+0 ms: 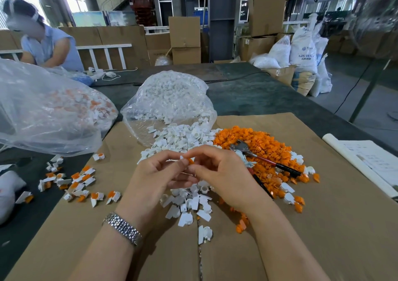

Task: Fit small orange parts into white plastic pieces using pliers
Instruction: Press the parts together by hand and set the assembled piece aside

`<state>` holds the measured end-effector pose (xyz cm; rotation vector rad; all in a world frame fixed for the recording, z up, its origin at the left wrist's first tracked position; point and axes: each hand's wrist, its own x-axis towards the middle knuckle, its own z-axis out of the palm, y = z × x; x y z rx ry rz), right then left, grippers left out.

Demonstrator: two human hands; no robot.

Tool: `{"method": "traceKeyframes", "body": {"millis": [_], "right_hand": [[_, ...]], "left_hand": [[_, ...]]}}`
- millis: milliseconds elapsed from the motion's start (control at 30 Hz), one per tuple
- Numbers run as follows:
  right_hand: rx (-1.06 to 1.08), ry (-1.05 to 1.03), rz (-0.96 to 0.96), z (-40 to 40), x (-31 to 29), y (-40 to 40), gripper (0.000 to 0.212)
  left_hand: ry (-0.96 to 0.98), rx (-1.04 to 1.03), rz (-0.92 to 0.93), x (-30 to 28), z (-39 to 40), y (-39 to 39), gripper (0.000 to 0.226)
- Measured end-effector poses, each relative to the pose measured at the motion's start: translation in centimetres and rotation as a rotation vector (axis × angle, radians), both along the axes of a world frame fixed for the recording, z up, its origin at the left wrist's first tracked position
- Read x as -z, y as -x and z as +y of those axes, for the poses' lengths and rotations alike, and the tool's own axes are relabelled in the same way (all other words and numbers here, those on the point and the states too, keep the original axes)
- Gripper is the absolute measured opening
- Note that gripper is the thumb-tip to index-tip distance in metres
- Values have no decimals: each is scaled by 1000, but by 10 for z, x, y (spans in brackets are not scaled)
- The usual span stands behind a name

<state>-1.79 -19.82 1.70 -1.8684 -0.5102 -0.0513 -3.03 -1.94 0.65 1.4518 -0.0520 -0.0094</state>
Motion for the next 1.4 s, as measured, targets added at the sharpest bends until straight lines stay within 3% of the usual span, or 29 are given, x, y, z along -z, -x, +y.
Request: {"method": "traceKeyframes", "body": {"millis": [367,700,900,1067,1233,1400], "right_hand": [[-100,-32,35,-8,-2,-1,32],[18,-52,-24,-2,3,0,20],[27,-62,-21,1,2,0,35],[87,3,-49,2,4,-1,24],[77,0,-38,1,3,0,24],[58,36,-54,2,2,2,23]], "left_hand": [[82,28,113,-9,3,4,21],[57,-13,61,-11,-3,9,14],[82,-68,58,-11,-3,8,13],[86,-38,37,-10,-1,6,8],[132,54,62,-9,7,6,20],[39,68,70,-9,10,6,33]]}}
